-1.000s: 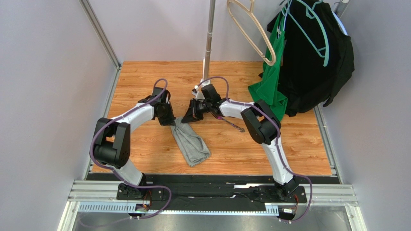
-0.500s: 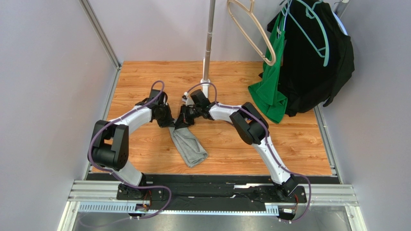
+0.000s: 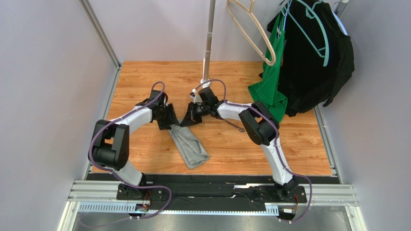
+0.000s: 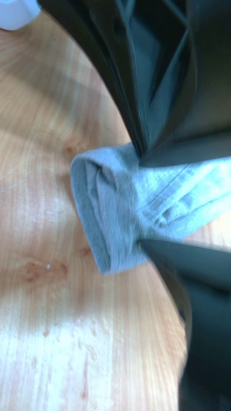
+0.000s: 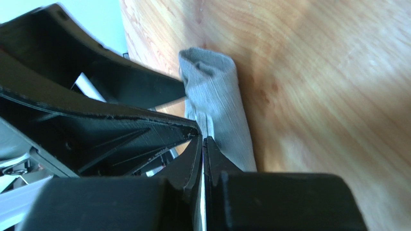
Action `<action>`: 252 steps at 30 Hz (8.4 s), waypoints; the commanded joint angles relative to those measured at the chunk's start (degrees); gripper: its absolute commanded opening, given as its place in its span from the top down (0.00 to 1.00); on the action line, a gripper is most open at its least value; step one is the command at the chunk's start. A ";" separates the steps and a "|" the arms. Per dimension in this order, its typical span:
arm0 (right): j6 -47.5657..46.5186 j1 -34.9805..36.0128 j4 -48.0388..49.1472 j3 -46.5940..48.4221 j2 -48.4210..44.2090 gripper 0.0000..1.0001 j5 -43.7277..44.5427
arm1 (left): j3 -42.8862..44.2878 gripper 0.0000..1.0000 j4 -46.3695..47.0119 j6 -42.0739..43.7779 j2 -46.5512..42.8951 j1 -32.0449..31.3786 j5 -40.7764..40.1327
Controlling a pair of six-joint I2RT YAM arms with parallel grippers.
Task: Fold the napkin into a case and place the utensils inside
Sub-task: Grasp the top corner of the smaller rectangle folded napkin from the folded napkin.
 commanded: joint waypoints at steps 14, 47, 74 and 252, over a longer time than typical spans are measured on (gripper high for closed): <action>-14.40 -0.29 -10.71 -11.84 -14.89 0.92 1.05 | -11.16 0.21 -7.37 -7.20 -18.08 0.18 4.88; -12.64 6.57 -8.24 -16.15 -19.18 0.91 4.74 | -21.11 0.39 11.26 -16.71 -13.35 -1.58 9.27; -25.74 9.29 -26.44 -22.57 -33.53 0.50 15.20 | -22.60 0.56 1.77 -21.62 -26.70 -10.54 14.64; 2.90 9.21 -0.17 -0.33 1.54 1.00 2.81 | 4.65 1.00 -7.28 0.45 -0.43 -0.08 0.74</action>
